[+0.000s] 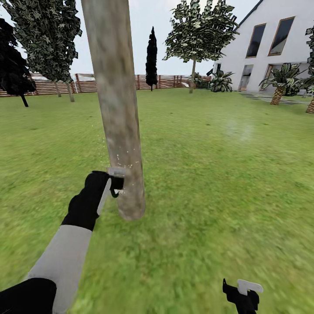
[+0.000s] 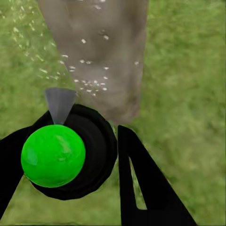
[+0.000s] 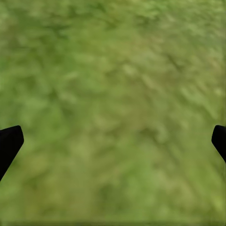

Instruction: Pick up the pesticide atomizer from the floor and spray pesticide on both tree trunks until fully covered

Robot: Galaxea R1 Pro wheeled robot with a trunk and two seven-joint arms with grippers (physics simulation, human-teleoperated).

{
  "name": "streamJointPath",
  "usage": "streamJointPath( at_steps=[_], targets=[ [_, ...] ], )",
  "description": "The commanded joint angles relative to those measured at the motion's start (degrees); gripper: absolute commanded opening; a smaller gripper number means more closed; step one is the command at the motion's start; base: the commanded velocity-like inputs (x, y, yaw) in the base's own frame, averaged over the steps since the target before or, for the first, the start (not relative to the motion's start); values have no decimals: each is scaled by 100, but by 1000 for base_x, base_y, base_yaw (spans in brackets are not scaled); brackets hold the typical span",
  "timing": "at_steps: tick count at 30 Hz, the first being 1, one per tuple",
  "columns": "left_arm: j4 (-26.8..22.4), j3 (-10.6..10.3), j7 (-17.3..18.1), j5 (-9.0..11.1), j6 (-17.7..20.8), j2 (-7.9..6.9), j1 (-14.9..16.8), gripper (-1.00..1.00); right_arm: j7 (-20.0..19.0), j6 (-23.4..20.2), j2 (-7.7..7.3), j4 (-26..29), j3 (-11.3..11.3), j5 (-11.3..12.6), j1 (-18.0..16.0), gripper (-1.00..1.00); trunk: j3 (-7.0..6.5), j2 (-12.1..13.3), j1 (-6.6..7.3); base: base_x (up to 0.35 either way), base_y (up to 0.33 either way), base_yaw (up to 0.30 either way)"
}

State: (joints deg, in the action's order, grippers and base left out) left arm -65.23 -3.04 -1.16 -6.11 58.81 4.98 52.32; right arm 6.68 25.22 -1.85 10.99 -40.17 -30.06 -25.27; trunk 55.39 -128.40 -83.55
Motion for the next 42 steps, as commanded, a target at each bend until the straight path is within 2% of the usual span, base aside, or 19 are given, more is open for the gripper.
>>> streamJointPath(
  at_steps=[1,3,5,7,9,10,12,15,17,20,22,24,27,29,31,33,37,39,42],
  targets=[
    [-32,68,1,111,-2,-137,-1,-100,0,0,0,0,0,0,-2,100,0,0,0,0,0,0],
    [-69,119,1,129,-2,-338,-1,-100,0,0,0,0,0,0,-4,100,0,0,0,0,0,0],
    [-96,122,1,143,-2,-352,3,-100,0,0,0,0,0,0,-2,100,0,0,0,0,0,0],
    [-167,101,1,142,-2,-148,47,-100,0,0,0,0,0,0,-4,100,0,0,0,0,0,0],
    [-203,83,1,118,-2,163,134,-100,0,0,0,0,0,0,-4,100,0,0,0,0,0,0],
    [-208,80,1,111,-2,193,158,-100,0,0,0,1,0,0,-4,100,0,0,0,0,0,0],
    [-226,110,-1,98,2,83,175,-100,0,0,0,0,0,0,-4,100,0,0,0,0,0,0],
    [-355,135,1,117,14,-368,184,-100,0,0,0,0,-1,0,-2,100,0,0,0,0,0,0],
    [-367,137,1,115,16,-460,188,-100,0,0,0,0,0,0,-3,100,0,0,0,0,0,0],
    [-347,117,1,134,13,-383,164,-100,0,0,0,0,0,0,-4,100,0,0,0,0,0,0],
    [-332,92,1,131,9,-128,140,-100,0,0,0,0,0,0,-3,100,0,0,0,0,0,0],
    [-327,74,1,127,7,7,103,-100,0,0,0,0,0,0,-3,100,0,0,0,0,0,0],
    [-274,124,1,122,7,-229,83,-100,0,0,0,0,0,0,-4,100,0,0,0,0,0,0],
    [-14,133,8,141,-1,-625,68,-100,0,0,0,0,0,0,-2,100,0,0,0,0,0,0],
    [463,133,17,145,-63,-745,55,-100,0,0,0,0,0,0,-4,100,0,0,0,0,0,0],
    [968,126,18,145,-139,-770,51,-100,0,0,0,0,0,0,-4,100,0,0,0,0,0,0],
    [2018,102,-27,154,-980,-705,50,-100,0,0,1,-1,0,0,-2,100,0,0,0,0,0,0],
    [2279,109,-50,143,-1247,-704,7,-100,0,0,3,0,0,0,-4,100,0,0,0,0,0,0],
    [2327,125,-75,134,-1594,-702,-341,-100,0,0,4,0,0,0,-3,100,0,0,0,0,0,0]
  ],
)
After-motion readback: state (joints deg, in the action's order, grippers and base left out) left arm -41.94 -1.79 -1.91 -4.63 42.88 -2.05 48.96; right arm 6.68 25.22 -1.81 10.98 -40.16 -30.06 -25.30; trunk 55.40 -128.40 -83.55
